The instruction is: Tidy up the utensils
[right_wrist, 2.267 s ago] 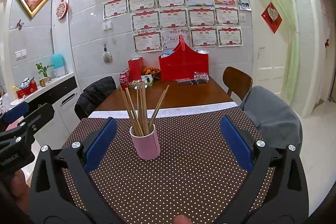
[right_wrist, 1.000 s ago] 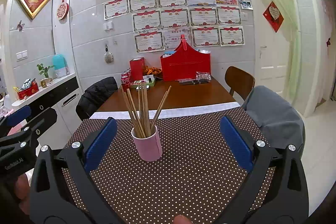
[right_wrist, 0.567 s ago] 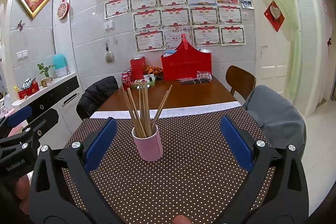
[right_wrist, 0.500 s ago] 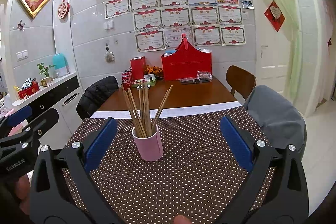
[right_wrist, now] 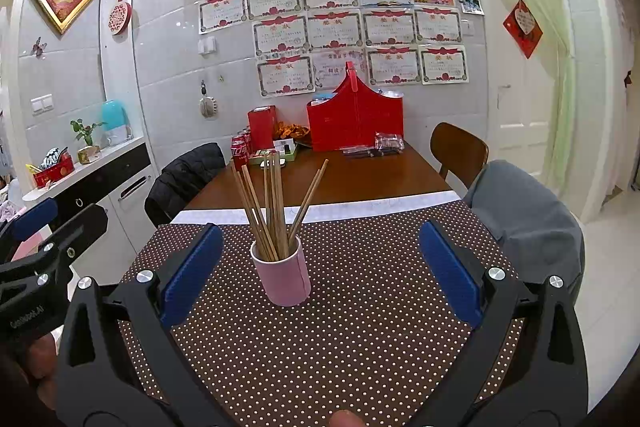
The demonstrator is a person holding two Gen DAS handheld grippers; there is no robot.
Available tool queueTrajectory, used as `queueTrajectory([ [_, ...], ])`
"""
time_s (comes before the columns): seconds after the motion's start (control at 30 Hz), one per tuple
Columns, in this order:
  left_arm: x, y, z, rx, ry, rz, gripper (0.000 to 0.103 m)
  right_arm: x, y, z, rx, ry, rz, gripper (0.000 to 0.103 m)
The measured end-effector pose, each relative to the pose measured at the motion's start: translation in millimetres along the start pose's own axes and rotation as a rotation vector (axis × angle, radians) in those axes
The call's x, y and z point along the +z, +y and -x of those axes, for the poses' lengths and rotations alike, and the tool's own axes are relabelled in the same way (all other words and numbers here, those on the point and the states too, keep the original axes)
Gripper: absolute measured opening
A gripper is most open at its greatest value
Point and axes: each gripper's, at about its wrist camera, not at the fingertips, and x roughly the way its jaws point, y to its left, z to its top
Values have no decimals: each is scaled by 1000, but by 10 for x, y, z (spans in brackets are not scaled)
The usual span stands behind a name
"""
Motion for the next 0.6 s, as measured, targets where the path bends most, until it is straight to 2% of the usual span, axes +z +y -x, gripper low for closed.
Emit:
queueTrajectory([
  [0.6, 17, -66, -3, 5, 29, 2, 94, -14, 11, -9, -6, -2, -1, 97],
])
